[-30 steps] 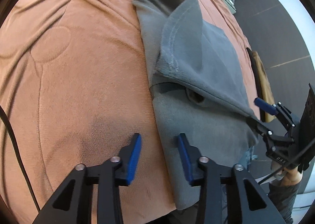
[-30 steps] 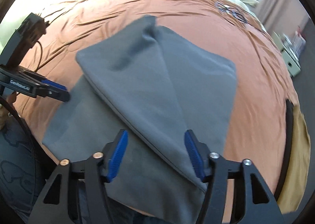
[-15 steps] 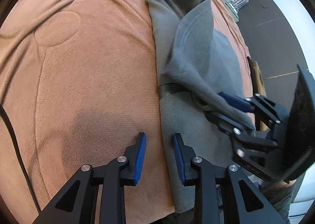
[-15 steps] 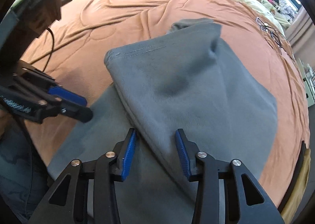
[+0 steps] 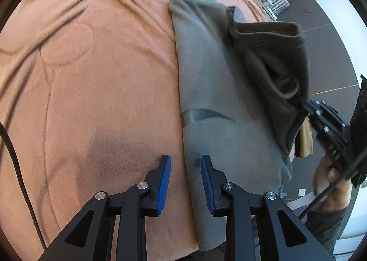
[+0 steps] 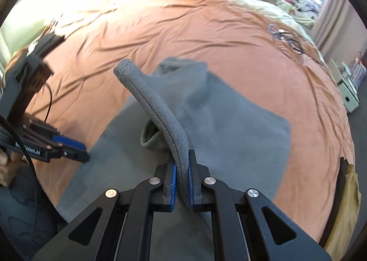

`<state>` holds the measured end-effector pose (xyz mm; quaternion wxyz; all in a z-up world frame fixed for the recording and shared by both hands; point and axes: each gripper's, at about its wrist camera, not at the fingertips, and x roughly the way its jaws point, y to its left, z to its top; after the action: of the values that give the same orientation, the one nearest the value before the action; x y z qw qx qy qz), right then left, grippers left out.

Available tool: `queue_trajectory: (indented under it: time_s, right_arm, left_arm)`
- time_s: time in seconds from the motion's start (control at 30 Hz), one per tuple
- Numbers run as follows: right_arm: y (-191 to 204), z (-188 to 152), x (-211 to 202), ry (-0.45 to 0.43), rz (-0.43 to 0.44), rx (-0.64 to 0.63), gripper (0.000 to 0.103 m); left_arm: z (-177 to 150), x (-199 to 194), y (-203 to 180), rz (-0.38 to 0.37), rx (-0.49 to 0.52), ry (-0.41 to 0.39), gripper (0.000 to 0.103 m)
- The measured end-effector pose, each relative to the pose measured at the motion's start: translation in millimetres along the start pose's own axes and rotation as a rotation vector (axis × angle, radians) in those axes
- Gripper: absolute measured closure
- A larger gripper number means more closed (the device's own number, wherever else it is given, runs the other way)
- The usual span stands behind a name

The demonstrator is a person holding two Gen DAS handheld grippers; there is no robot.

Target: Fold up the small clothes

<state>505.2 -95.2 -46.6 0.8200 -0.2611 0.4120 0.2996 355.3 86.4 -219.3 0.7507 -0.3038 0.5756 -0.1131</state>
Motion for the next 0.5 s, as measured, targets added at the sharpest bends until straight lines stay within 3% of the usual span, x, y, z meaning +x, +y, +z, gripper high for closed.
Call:
queue_trajectory:
  time_s: [0.23, 0.5]
  right_arm:
    - [-41, -8, -13, -0.05, -0.007, 0.131, 0.098]
    - [-96, -27, -1, -0.068, 0.045, 0.314, 0.098]
  left_arm:
    - [14, -17, -7, 0.025, 0.026, -0.037, 0.074]
    - [27, -21, -12, 0.051, 0.045, -0.055, 0.074]
